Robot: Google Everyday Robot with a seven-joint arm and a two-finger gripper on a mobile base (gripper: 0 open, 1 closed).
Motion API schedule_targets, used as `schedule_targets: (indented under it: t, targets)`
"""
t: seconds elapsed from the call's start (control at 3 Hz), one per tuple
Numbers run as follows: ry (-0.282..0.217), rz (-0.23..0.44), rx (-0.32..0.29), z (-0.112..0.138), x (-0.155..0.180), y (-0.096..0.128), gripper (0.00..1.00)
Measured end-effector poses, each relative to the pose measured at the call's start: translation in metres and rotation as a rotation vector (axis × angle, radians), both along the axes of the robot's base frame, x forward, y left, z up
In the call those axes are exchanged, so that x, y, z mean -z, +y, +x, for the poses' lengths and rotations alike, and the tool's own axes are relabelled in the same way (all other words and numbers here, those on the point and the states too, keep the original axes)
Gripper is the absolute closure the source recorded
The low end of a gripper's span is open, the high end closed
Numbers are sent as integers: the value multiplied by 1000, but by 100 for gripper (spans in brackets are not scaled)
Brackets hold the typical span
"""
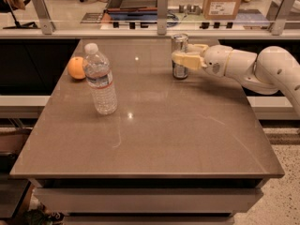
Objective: Place redbull can upright
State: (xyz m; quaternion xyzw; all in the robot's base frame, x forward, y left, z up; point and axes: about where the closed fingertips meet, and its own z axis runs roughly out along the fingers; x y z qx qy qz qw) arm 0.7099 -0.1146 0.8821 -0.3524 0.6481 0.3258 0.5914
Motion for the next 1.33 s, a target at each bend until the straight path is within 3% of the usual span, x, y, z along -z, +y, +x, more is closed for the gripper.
schedule_targets:
  t: [1.0, 1.33]
  targets:
    - [0, 1, -5, 0, 0, 3, 12]
    - [0, 1, -9, 0, 0, 6, 0]
